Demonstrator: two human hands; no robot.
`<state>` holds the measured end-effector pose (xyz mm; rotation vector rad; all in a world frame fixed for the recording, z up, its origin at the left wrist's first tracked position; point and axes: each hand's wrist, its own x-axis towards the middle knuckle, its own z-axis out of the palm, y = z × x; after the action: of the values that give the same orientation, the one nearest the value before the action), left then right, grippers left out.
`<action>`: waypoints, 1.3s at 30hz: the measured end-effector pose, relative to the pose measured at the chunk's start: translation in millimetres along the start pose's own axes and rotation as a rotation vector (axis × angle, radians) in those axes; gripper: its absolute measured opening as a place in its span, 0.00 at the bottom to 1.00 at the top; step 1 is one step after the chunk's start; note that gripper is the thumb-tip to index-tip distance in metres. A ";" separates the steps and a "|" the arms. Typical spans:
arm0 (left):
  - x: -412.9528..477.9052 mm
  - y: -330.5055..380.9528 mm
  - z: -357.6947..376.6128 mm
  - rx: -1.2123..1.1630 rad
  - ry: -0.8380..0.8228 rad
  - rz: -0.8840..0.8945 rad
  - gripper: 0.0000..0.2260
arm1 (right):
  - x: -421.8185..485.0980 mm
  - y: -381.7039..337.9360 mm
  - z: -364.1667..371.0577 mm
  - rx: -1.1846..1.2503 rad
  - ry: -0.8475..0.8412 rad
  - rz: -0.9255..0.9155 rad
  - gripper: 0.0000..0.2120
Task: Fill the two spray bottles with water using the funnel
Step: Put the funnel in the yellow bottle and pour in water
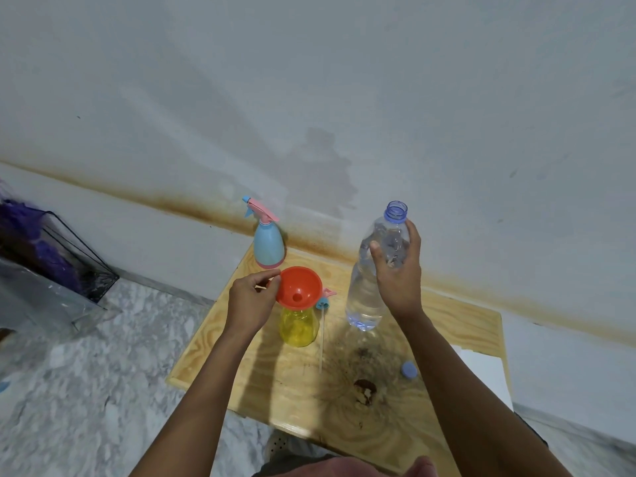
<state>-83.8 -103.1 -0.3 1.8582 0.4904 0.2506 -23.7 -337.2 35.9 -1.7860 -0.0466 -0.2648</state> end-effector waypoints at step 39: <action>-3.4 -8.9 -12.8 -0.156 -0.097 -0.086 0.07 | -38.6 5.5 63.2 -0.294 -0.381 0.260 0.06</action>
<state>-93.9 -91.3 -4.1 1.6845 0.4691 0.1362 -50.6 -273.1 9.7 -2.0889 -0.0474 0.2710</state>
